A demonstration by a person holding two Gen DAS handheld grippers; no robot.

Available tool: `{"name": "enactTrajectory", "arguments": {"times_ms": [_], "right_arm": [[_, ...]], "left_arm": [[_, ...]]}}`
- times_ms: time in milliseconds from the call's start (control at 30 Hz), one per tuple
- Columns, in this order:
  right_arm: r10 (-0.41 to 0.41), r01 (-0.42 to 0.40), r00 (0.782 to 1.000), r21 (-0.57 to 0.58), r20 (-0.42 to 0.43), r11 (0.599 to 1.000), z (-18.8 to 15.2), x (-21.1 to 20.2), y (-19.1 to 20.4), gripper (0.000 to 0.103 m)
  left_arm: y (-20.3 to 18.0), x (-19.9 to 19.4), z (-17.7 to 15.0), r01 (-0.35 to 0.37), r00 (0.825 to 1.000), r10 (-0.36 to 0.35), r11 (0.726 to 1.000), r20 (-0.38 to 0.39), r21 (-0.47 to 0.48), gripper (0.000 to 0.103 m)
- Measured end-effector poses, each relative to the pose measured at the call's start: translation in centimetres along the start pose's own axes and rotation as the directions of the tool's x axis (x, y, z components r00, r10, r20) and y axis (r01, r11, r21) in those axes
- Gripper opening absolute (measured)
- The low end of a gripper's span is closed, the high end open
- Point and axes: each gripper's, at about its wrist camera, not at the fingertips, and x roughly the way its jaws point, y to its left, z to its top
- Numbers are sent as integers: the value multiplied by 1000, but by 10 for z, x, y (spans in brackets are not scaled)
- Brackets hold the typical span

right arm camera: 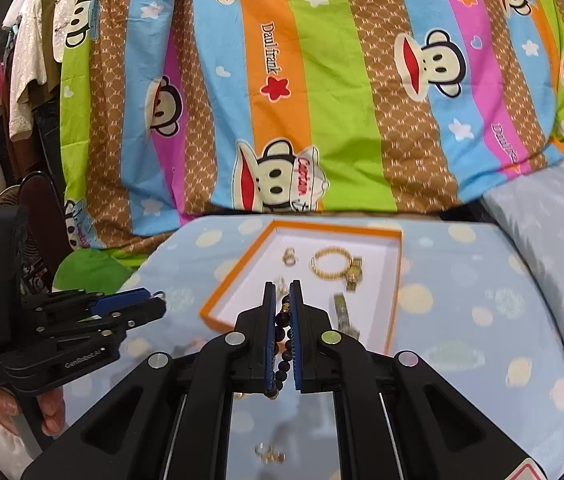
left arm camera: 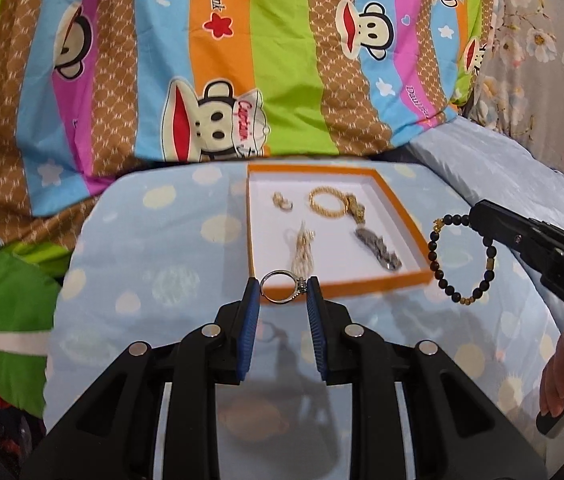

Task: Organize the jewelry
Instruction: 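Carry the ring and bead bracelet into the orange box and open both grippers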

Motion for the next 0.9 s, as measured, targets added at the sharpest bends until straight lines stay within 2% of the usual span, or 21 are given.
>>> {"name": "enactTrajectory", "arguments": {"times_ms": [200,367,467,500,633,900], "right_arm": [[18,-18,1000,19,-4,1000,30,33,4,6],[61,-59,998,156,-5,986,49,76,-12,6],[51,-47,999,203,-16,978,45,96,-24,3],[46,-38,998,216,-33,976,40,104,-29,0],[33,-6,993,227,-116,974,28,129,-39,0],[-6,25,992,148,-124,989,20,133,-23,0]], "left_arm": [[-8,32,44,-1,1000,1,1000,22,1,23],[-9,80,66,-18,1000,18,999,-1,-44,23],[-5,102,66,-24,1000,23,998,-19,-66,23],[-3,108,63,-25,999,24,997,-26,-68,23],[-2,128,53,-37,996,33,998,-80,-57,23],[-5,136,45,-51,994,47,998,-99,-39,23]]}}
